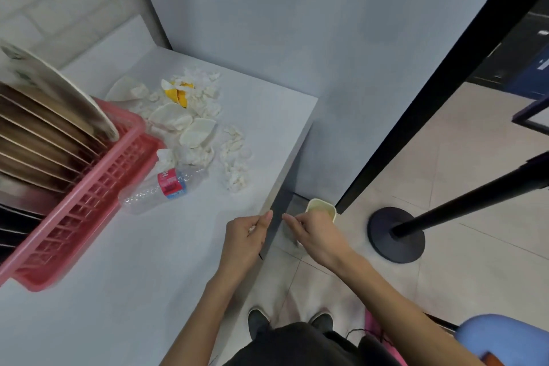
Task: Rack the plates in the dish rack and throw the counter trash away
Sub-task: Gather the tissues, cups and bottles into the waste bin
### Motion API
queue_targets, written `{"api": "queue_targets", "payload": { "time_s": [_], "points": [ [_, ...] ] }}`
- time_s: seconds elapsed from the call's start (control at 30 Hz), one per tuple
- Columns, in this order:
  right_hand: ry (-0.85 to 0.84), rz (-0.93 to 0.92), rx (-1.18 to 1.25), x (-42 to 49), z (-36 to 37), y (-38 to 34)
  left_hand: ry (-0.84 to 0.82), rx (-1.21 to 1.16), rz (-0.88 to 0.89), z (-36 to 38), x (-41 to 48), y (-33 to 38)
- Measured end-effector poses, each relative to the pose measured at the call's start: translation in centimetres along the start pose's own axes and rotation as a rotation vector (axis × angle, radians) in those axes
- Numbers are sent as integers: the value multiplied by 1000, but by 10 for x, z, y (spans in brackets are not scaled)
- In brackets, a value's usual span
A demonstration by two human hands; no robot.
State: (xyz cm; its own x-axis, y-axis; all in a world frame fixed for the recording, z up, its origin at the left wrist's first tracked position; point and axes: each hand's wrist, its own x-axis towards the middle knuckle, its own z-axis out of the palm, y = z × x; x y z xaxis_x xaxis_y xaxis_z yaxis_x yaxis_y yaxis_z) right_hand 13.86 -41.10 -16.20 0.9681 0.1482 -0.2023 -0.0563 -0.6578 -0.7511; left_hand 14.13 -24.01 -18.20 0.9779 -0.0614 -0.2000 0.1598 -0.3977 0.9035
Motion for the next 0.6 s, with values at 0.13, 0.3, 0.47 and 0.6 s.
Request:
{"api": "queue_targets", "payload": {
  "time_s": [0.13,0.3,0.47,0.6],
  "points": [
    [11,66,-19,-22,-21,33,-116,85,8,35,-6,12],
    [52,111,-26,-51,-49,68,-179,80,25,84,-12,31],
    [83,149,-18,-67,-67,103,-205,106,71,121,-16,44],
    [125,165,19,-76,-77,119,-225,132,90,143,-14,47]
  ]
}}
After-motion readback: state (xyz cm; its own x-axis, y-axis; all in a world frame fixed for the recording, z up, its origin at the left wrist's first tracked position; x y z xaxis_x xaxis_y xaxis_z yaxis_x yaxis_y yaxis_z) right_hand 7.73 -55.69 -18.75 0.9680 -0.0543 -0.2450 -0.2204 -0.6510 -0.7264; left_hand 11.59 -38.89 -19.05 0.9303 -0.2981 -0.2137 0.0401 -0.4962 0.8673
